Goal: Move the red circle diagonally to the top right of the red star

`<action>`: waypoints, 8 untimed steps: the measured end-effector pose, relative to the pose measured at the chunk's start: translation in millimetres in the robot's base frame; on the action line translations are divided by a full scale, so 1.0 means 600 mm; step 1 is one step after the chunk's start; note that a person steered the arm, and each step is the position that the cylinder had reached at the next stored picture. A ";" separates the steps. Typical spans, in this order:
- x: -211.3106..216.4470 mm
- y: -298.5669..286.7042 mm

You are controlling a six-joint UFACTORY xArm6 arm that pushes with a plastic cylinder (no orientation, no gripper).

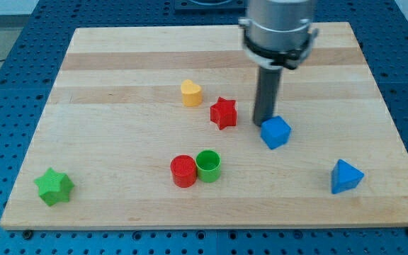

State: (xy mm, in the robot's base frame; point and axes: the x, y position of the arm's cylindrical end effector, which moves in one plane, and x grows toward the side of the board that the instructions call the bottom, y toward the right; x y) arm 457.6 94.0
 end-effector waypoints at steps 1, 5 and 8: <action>0.035 -0.023; 0.150 -0.001; 0.127 -0.254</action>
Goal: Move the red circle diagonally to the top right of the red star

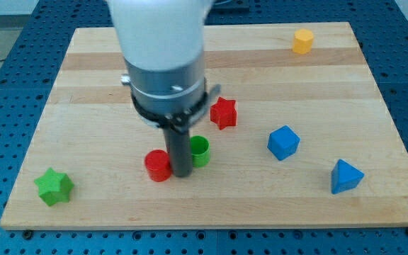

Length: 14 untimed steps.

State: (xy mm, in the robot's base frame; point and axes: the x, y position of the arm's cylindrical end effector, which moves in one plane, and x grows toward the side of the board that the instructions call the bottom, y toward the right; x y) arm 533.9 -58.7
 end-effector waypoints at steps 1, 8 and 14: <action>-0.030 -0.039; -0.072 -0.226; -0.344 -0.299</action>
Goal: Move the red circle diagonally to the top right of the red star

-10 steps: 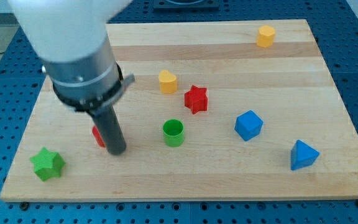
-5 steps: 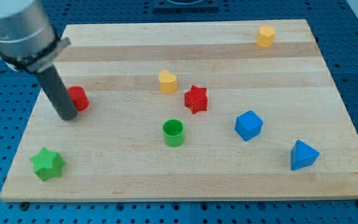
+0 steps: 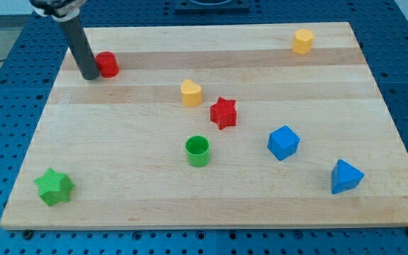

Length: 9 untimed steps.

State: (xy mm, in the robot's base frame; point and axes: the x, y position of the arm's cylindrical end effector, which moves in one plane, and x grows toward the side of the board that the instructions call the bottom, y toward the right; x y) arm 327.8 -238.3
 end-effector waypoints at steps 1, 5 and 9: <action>-0.032 0.041; -0.067 0.279; -0.009 0.413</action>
